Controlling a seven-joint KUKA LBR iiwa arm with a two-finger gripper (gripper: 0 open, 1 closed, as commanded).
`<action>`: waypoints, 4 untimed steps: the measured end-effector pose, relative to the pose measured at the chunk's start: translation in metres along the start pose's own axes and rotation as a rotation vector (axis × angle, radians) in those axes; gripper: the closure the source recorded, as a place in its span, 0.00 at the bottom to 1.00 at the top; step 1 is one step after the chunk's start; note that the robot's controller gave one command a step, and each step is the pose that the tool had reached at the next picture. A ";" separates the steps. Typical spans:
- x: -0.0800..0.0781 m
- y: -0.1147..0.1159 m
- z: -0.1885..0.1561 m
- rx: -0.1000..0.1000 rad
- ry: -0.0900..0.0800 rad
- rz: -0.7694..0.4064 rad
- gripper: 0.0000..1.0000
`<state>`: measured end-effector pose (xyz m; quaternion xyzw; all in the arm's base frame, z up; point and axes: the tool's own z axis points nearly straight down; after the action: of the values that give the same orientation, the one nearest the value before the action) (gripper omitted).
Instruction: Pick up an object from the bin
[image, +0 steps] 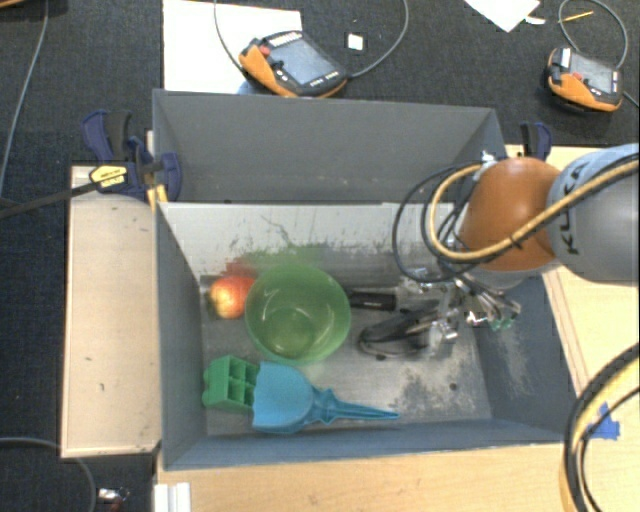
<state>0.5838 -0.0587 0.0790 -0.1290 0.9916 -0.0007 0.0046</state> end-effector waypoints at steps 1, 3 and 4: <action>-0.008 0.009 -0.074 0.000 -0.003 0.115 0.00; -0.001 -0.009 0.008 0.001 -0.009 0.049 0.00; -0.002 -0.001 0.004 0.000 -0.002 0.008 1.00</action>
Offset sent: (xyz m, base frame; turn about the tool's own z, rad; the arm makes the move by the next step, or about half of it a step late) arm -0.0009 0.0011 -0.0060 -0.0017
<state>0.5860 -0.0592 0.0751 -0.1252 0.9921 -0.0004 0.0053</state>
